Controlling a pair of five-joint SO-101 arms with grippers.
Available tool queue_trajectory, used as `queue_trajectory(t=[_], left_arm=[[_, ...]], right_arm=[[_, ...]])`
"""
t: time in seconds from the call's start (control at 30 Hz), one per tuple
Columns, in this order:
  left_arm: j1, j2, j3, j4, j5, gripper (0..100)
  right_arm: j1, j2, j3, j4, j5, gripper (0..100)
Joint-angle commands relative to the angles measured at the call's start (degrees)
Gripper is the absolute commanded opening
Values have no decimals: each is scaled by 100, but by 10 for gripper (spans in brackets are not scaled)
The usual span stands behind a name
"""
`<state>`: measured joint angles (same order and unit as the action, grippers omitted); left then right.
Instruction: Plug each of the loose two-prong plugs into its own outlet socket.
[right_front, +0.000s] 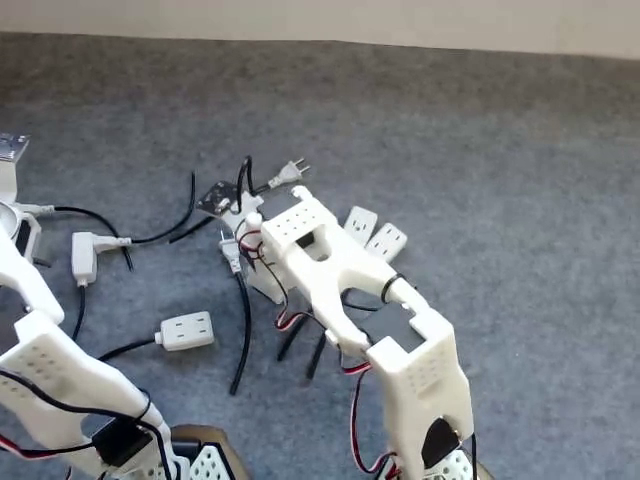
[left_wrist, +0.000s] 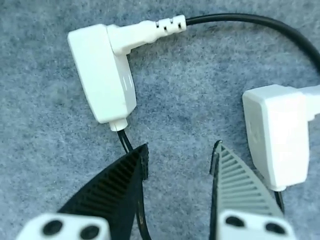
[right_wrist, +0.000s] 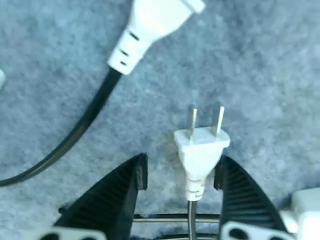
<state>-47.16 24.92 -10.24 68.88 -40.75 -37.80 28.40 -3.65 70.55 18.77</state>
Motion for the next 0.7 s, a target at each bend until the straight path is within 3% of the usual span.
queue_trajectory(t=[0.0, 0.27, 0.67], left_arm=[[-48, -48, -22, -26, -62, 217], [-40, -48, -22, -26, -62, 217], [-31, -48, -22, -18, -62, 217]], right_arm=[[549, -215, -48, 84, -26, 242], [602, -198, -558, 681, 422, 242], [426, -215, -576, 541, -62, 242]])
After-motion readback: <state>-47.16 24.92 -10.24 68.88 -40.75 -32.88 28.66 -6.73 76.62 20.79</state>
